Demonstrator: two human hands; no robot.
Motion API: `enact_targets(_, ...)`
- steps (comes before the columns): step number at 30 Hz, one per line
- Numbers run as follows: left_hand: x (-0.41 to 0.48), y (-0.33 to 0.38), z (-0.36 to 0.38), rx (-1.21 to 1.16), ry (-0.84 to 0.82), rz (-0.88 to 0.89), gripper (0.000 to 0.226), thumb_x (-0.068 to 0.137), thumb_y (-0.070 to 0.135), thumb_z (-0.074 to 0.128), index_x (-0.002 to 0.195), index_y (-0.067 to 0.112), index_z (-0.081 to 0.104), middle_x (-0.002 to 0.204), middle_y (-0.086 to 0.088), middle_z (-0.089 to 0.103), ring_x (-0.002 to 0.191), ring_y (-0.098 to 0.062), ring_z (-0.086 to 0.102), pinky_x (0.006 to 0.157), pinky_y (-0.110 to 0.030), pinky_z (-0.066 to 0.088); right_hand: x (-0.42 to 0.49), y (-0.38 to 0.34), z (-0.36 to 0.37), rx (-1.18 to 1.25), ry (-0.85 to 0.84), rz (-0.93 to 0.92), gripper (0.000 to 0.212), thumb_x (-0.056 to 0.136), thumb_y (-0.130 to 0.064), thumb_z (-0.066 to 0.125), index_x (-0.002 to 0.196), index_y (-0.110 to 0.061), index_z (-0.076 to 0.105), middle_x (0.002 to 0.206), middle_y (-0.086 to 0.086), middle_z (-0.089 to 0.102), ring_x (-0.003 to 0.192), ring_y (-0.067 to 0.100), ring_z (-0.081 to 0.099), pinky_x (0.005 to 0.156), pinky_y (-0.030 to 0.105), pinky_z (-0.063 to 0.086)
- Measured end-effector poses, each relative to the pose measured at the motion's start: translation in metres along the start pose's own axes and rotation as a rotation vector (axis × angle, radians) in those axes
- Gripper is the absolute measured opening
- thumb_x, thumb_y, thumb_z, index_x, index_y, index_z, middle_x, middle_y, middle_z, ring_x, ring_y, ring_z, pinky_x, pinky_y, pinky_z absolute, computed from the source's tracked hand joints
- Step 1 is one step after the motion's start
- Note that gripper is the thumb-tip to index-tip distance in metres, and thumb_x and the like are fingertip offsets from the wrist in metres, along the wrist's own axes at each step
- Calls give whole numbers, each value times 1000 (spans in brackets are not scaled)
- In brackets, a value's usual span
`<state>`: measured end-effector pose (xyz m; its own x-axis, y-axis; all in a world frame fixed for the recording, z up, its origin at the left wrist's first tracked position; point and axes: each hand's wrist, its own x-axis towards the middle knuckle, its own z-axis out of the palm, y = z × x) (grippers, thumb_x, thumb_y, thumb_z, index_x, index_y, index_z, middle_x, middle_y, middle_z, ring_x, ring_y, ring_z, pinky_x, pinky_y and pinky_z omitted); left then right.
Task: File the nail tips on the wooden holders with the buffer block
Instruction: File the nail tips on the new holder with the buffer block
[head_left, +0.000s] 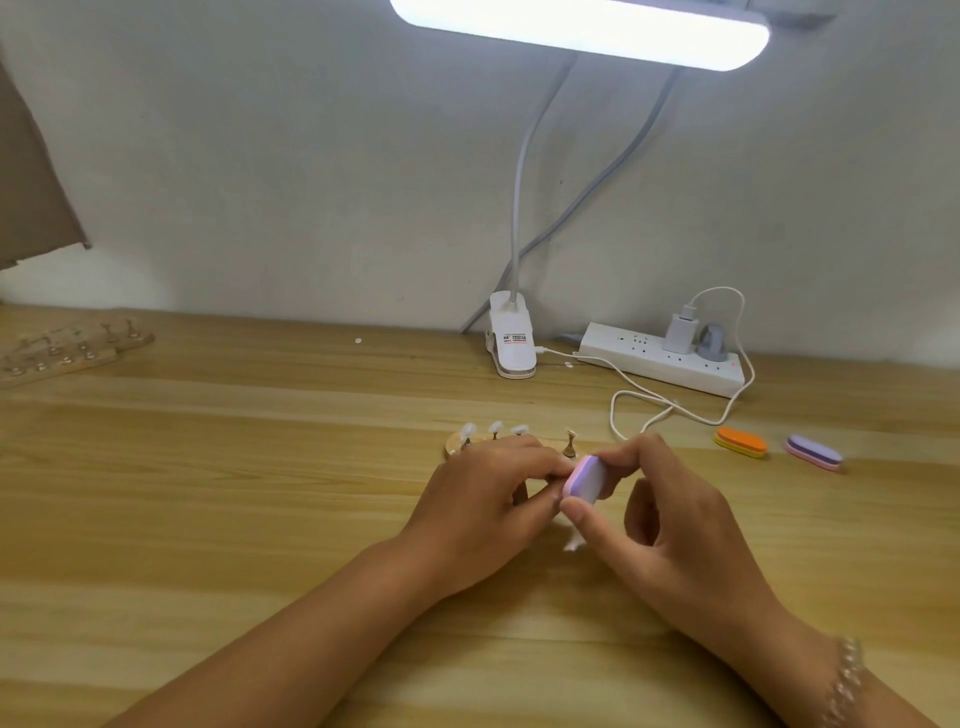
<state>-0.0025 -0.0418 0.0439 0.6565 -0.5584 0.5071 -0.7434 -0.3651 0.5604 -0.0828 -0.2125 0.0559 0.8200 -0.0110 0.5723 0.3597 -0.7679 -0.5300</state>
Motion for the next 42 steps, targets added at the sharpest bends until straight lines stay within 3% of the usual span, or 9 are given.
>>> enact_targets(5, 1, 1, 3, -34, 1, 18, 17, 94, 31, 57, 101, 28, 72, 91, 16, 66, 63, -5, 55, 64, -31, 49, 7, 11, -3, 65, 54, 138, 39, 74, -58, 63, 95, -26, 55, 87, -14, 64, 52, 17, 52, 55, 31, 42)
enact_targets(11, 0, -1, 1, -6, 17, 39, 14, 93, 29, 64, 101, 31, 74, 78, 31, 55, 59, -4, 56, 62, -28, 49, 3, 7, -2, 13, 114, 35, 24, 82, -39, 65, 96, -23, 53, 89, -18, 60, 51, 18, 52, 48, 26, 41)
enact_targets(18, -1, 1, 4, -46, 37, 45, 14, 93, 33, 60, 98, 27, 72, 88, 15, 70, 53, -3, 56, 57, -27, 45, 5, 9, -1, 68, 5, 47, 33, 83, -53, 57, 101, -26, 59, 89, -15, 65, 52, 18, 55, 55, 27, 40)
enact_targets(24, 1, -2, 3, -55, 26, -6, 23, 91, 31, 56, 105, 26, 74, 95, 16, 73, 56, 1, 55, 64, -28, 47, -1, 1, 1, -15, -35, -61, 33, 79, -52, 69, 96, -30, 51, 78, -22, 57, 49, 11, 49, 49, 15, 35)
enact_targets(28, 0, -2, 4, -52, 53, -6, 10, 92, 29, 64, 96, 25, 72, 91, 17, 72, 53, -1, 55, 67, -29, 43, 7, 9, -3, 44, 64, 93, 40, 75, -58, 66, 94, -25, 53, 82, -16, 62, 52, 17, 52, 52, 33, 44)
enact_targets(30, 0, -1, 2, -43, 34, 5, 9, 91, 27, 66, 97, 24, 73, 93, 16, 73, 54, -1, 54, 66, -25, 40, 3, 5, -2, -19, 41, 16, 39, 80, -60, 65, 95, -26, 52, 80, -17, 60, 51, 15, 52, 49, 30, 44)
enact_targets(33, 0, 0, 1, -35, 28, -24, 11, 90, 32, 66, 97, 29, 72, 94, 18, 72, 58, 0, 56, 86, -26, 39, -3, -2, 1, -76, -64, -89, 37, 78, -59, 64, 96, -29, 52, 77, -24, 54, 49, 6, 50, 47, 14, 34)
enact_targets(36, 1, 1, 2, -54, 60, -37, 6, 90, 32, 66, 91, 29, 71, 81, 26, 66, 57, 0, 56, 103, -41, 38, 2, 3, -2, -43, -34, -3, 35, 76, -52, 69, 91, -26, 52, 76, -28, 56, 52, 11, 51, 49, 21, 35)
enact_targets(42, 0, 0, 1, -2, 35, 12, 10, 89, 33, 64, 95, 32, 72, 70, 37, 55, 56, 0, 53, 74, -23, 38, 0, -1, -1, -85, -50, -35, 37, 79, -63, 58, 91, -28, 52, 78, -26, 56, 53, 10, 52, 48, 18, 34)
